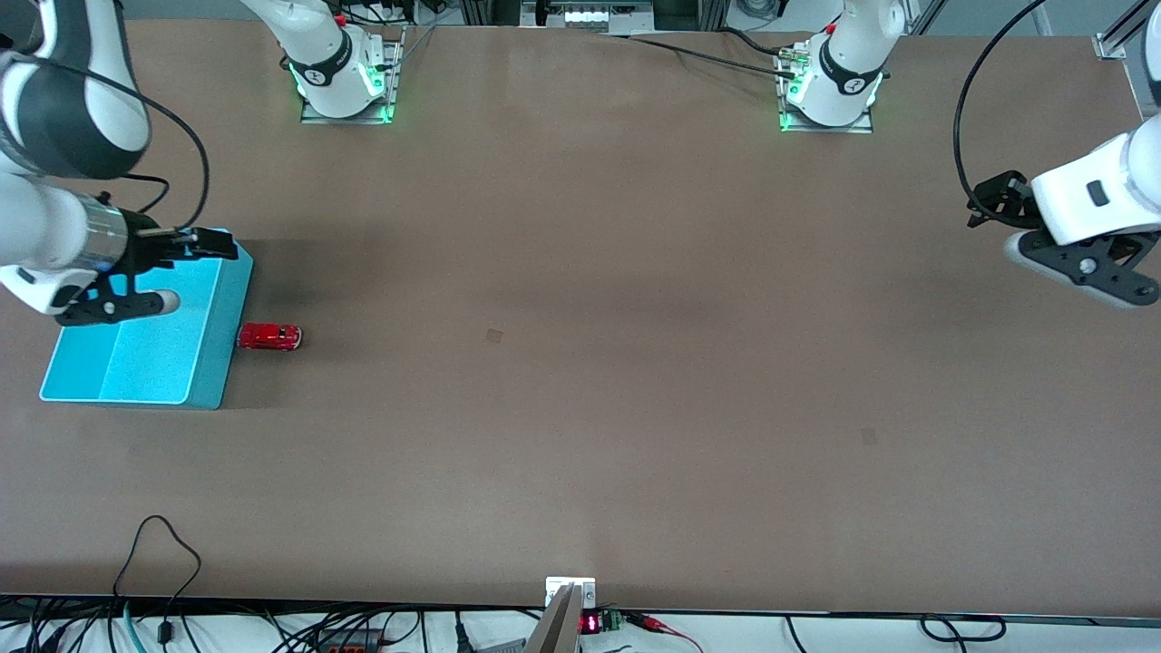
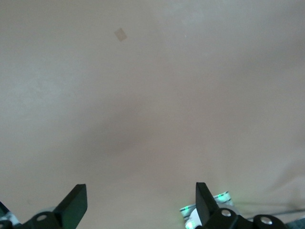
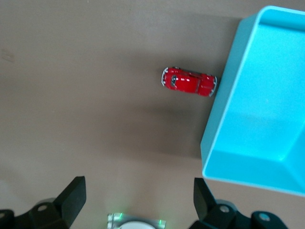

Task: Wind red beetle toy and store in blue box
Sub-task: 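Move the right gripper to the car beside the box while the left gripper withdraws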

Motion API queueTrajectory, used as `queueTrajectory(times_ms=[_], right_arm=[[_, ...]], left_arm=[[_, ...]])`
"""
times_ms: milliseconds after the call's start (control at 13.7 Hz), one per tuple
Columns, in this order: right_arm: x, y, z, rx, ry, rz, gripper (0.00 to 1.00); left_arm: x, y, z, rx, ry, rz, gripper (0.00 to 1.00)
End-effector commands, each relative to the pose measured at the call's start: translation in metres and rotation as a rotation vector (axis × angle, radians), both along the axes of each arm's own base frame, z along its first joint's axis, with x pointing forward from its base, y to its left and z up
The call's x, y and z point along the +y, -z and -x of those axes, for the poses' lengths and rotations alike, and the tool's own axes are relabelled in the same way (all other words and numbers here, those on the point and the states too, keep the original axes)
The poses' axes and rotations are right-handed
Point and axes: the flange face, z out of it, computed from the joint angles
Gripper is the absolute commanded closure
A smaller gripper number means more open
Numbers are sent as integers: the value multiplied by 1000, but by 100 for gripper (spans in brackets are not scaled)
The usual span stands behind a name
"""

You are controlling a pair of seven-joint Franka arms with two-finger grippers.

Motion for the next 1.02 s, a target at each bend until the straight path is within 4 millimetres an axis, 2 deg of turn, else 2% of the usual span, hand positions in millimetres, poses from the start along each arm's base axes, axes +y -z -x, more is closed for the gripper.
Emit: queueTrajectory(times_ms=[0, 219, 365, 511, 658, 950], right_arm=[[-1, 32, 33, -53, -202, -45, 0], [-8, 55, 29, -78, -452, -40, 0], [-10, 76, 30, -126, -694, -45, 0], [-24, 97, 34, -179, -852, -61, 0], [-29, 115, 34, -171, -918, -81, 0], [-28, 133, 30, -167, -996, -101, 0]], left_arm=[[-9, -2, 28, -137, -220, -20, 0], [-8, 2, 33, -177, -261, -18, 0], [-4, 3, 32, -151, -282, -23, 0], [-5, 5, 31, -145, -303, -5, 0], [-8, 5, 30, -148, -307, -3, 0], [-20, 3, 33, -148, -375, -16, 0]])
